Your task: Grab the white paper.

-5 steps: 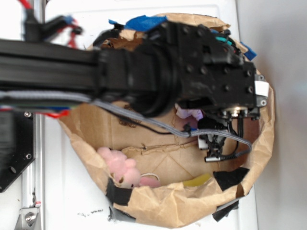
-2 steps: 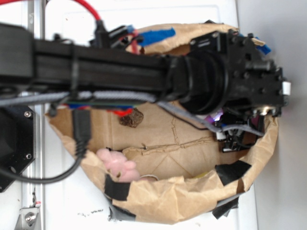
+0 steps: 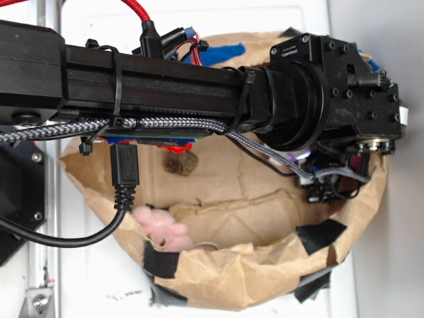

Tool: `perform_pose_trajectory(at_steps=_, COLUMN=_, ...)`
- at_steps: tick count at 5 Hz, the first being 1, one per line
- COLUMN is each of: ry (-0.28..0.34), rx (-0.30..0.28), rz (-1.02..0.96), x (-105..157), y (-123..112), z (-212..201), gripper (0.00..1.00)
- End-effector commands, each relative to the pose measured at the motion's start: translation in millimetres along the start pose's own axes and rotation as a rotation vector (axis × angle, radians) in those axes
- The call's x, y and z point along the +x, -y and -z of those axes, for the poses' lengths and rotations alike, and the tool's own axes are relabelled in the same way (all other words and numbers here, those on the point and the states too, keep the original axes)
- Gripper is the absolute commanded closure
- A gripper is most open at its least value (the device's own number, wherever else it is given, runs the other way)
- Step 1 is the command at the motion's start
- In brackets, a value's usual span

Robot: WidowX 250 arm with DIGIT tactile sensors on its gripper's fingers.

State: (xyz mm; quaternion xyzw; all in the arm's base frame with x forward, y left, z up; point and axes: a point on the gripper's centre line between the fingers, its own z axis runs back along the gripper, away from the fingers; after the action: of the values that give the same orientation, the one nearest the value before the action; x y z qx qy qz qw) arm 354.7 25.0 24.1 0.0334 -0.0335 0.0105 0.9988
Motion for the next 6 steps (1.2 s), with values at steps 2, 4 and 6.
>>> perform_pose_trajectory(at_steps=2, ry=0.053, rx=-0.145, rz=0.117, x=-43.5, y=18.6, z=-89.3, gripper=1.0)
perform_pose_trajectory(at_steps=4, ry=0.004, rx=-0.117, rz=0.111, x=-44.5, y=27.4, z=-145.1, gripper=1.0)
perform_pose_trajectory(at_steps=6, ry=0.014, rx=-0.132, rz=0.099, x=-22.9, y=10.8, z=-141.0, gripper=1.0)
